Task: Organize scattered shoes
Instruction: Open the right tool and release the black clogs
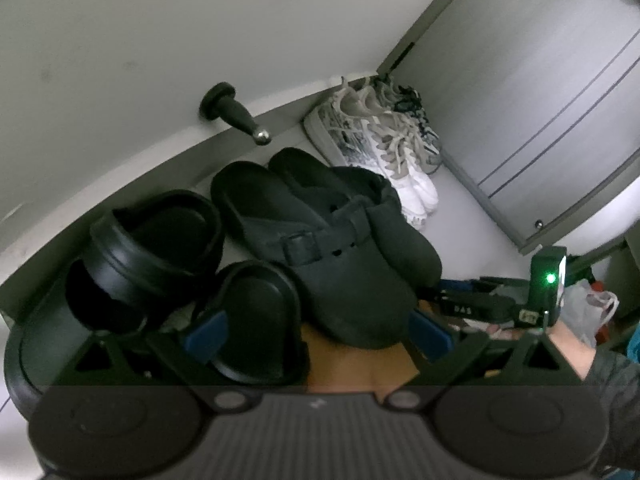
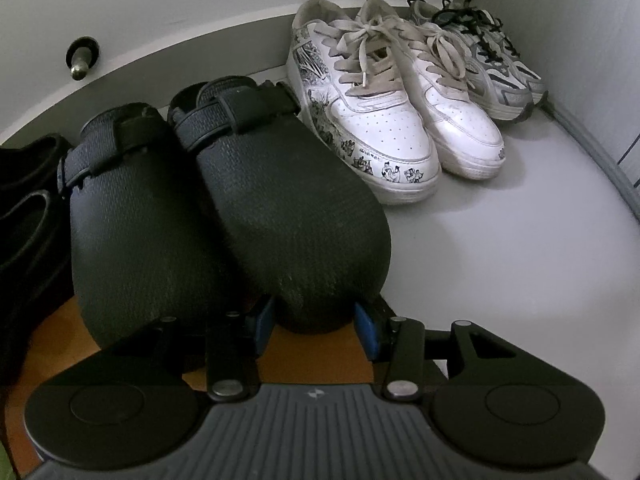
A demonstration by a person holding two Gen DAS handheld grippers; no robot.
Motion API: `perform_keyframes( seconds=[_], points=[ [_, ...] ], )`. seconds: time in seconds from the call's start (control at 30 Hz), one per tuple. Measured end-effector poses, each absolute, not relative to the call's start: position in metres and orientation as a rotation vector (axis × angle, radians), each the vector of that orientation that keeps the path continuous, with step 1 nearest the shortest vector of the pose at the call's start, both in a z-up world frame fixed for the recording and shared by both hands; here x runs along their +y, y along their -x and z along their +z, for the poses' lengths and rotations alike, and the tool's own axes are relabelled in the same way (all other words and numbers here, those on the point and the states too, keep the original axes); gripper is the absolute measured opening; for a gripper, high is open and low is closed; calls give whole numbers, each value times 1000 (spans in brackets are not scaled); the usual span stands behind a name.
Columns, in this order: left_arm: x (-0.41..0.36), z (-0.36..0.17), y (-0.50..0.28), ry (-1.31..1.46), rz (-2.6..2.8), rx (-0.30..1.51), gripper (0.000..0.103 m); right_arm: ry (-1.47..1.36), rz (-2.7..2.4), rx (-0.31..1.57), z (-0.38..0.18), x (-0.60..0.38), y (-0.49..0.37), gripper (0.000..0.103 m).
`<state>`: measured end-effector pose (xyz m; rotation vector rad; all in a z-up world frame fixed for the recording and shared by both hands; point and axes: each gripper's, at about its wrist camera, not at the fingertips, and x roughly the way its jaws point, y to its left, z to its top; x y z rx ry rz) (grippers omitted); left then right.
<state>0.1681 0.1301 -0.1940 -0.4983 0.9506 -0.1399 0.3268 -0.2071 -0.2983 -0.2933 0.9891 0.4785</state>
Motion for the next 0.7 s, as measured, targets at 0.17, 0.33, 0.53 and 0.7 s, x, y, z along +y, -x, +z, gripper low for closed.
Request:
perform_keyframes(
  seconds=[0.17, 0.33, 0.53, 0.7],
  points=[
    [131, -194, -168, 497, -136, 944, 98, 299, 478, 986, -297, -205, -326, 48],
    [130, -193, -168, 499, -134, 945, 98, 310, 489, 978, -297, -198, -329, 48],
    [129, -194, -169, 493, -132, 952, 98, 369, 504, 963, -297, -168, -339, 52],
    [133, -193, -168, 500, -120, 948, 98, 373, 504, 967, -295, -167, -338, 54]
  ],
)
